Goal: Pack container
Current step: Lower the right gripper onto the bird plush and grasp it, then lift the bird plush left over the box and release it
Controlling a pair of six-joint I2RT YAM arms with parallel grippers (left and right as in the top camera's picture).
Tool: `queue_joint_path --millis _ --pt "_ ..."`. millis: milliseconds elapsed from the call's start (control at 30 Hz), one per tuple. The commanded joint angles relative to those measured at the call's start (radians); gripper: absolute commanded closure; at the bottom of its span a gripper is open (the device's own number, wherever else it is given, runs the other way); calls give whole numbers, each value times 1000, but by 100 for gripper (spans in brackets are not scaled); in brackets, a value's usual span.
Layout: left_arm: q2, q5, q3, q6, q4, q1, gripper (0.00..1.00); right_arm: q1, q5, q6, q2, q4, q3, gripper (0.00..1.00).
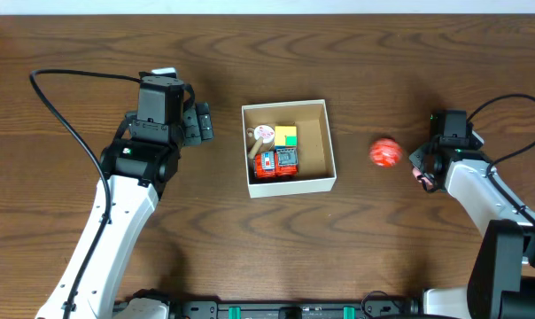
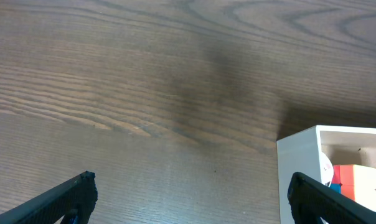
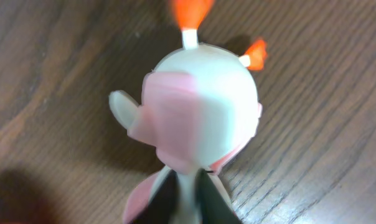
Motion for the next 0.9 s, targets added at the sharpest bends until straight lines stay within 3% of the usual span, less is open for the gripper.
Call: queue_joint_path --millis 0,200,467,700,867 --pt "-6 -12 3 21 0 4 2 0 16 -44 -48 -14 3 99" --pt "-6 -13 3 21 0 4 2 0 19 -49 -103 -30 3 99" --pt "-6 -12 2 21 0 4 2 19 -31 -186 -294 -73 19 99" --pt "-6 -12 3 21 0 4 2 152 -233 -467 -468 -55 76 99" --pt "-6 -12 3 21 0 4 2 302 -321 -515 -508 -30 117 99"
